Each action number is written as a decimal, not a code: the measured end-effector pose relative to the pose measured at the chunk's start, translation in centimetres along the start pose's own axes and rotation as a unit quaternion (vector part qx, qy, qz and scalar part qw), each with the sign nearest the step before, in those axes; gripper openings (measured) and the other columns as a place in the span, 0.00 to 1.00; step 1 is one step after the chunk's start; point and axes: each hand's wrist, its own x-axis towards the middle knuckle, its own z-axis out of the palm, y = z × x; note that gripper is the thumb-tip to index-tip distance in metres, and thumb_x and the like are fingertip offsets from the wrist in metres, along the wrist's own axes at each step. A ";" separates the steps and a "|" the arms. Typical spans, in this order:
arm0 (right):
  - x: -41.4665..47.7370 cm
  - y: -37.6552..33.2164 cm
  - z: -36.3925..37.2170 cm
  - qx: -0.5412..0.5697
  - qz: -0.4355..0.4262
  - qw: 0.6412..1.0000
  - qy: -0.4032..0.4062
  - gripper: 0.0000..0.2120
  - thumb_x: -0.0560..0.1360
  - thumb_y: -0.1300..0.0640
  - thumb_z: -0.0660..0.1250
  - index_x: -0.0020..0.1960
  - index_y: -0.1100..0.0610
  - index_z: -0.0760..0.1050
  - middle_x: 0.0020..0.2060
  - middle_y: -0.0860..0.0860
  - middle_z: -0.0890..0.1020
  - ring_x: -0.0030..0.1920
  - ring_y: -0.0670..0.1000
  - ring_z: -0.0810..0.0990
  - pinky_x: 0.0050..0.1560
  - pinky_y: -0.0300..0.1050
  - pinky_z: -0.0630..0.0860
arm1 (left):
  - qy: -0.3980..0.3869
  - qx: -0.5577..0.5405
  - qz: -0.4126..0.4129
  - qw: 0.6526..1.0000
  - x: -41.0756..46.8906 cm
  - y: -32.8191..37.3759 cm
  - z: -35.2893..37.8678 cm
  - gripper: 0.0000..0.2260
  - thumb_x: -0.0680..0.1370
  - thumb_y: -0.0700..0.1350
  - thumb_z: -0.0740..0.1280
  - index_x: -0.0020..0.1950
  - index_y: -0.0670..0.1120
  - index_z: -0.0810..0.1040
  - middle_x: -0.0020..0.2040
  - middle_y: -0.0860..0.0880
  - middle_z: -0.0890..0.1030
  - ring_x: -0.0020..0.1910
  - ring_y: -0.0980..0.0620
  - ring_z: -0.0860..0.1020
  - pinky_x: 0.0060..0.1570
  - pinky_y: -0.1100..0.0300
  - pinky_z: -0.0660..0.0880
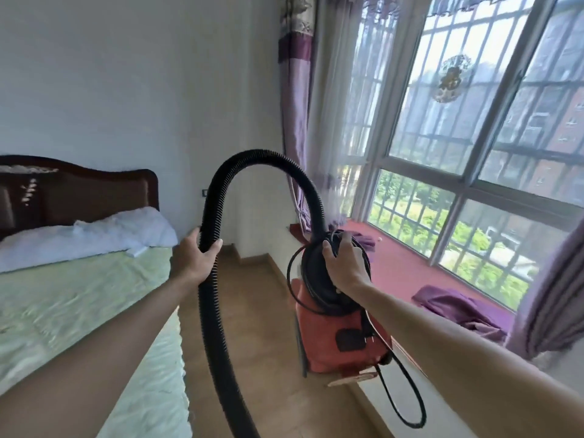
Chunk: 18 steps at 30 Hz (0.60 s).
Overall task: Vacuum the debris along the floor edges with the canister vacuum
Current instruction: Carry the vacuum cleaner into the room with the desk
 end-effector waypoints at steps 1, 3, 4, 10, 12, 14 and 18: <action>0.9 -1.0 0.8 0.005 -0.006 1.000 -0.008 0.16 0.81 0.47 0.59 0.62 0.57 0.64 0.43 0.57 0.79 0.38 0.62 0.82 0.36 0.62 0.81 | 0.010 -0.001 -0.007 1.000 0.4 -0.2 -1.0 0.16 0.78 0.51 0.69 0.62 0.44 0.76 0.56 0.43 0.82 0.57 0.38 0.79 0.57 0.46 0.75; 2.2 -3.2 2.6 0.014 -0.021 0.999 -0.030 0.14 0.81 0.46 0.59 0.59 0.54 0.63 0.44 0.58 0.79 0.38 0.63 0.82 0.38 0.63 0.81 | 0.040 0.004 -0.017 0.999 1.2 -0.4 -3.3 0.18 0.78 0.49 0.69 0.65 0.43 0.75 0.58 0.42 0.82 0.59 0.38 0.78 0.55 0.49 0.73; 2.8 -4.3 3.6 0.017 -0.030 0.998 -0.043 0.13 0.80 0.46 0.59 0.57 0.52 0.62 0.44 0.59 0.79 0.39 0.64 0.82 0.39 0.64 0.81 | 0.056 0.012 -0.022 0.998 1.5 -0.6 -4.5 0.18 0.79 0.49 0.68 0.66 0.43 0.75 0.59 0.42 0.81 0.59 0.38 0.77 0.55 0.49 0.73; 3.0 -11.9 9.1 0.061 -0.105 0.986 -0.110 0.13 0.81 0.49 0.60 0.59 0.56 0.64 0.45 0.60 0.79 0.37 0.62 0.81 0.32 0.56 0.81 | 0.154 0.060 -0.063 0.984 1.8 -2.6 -13.1 0.19 0.78 0.49 0.68 0.67 0.42 0.73 0.58 0.40 0.81 0.59 0.37 0.76 0.48 0.54 0.69; 2.1 -14.4 10.9 0.080 -0.118 0.980 -0.139 0.13 0.81 0.50 0.60 0.60 0.57 0.64 0.42 0.59 0.78 0.31 0.61 0.81 0.22 0.52 0.78 | 0.181 0.080 -0.080 0.977 0.9 -3.6 -16.4 0.20 0.78 0.50 0.69 0.67 0.44 0.73 0.57 0.41 0.81 0.58 0.38 0.78 0.46 0.55 0.68; 0.9 -17.1 12.6 0.094 -0.136 0.973 -0.160 0.13 0.81 0.50 0.60 0.59 0.57 0.64 0.41 0.59 0.78 0.29 0.60 0.81 0.20 0.53 0.78 | 0.208 0.100 -0.097 0.968 -0.1 -4.6 -20.0 0.21 0.77 0.50 0.69 0.68 0.45 0.73 0.57 0.42 0.82 0.58 0.38 0.78 0.47 0.53 0.70; -2.7 -22.5 15.7 0.121 -0.189 0.951 -0.211 0.13 0.81 0.50 0.60 0.60 0.56 0.64 0.39 0.56 0.78 0.31 0.57 0.80 0.27 0.52 0.80 | 0.253 0.143 -0.140 0.947 -3.4 -6.7 -27.4 0.22 0.76 0.52 0.71 0.68 0.47 0.72 0.59 0.44 0.81 0.58 0.38 0.78 0.51 0.50 0.74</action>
